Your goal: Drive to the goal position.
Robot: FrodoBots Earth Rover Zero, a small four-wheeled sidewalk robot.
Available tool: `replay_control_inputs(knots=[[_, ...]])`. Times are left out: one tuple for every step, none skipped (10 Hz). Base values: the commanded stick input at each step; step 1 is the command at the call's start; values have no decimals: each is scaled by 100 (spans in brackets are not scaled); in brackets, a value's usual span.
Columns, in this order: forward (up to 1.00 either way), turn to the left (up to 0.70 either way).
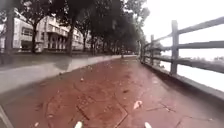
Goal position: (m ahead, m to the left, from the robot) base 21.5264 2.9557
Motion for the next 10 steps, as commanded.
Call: replay_control_inputs(knots=[[50, 0], [50, 0], [50, 0], [50, 0], [50, 0], [50, 0], [50, 0], [50, 0], [50, 0], [50, 0]])
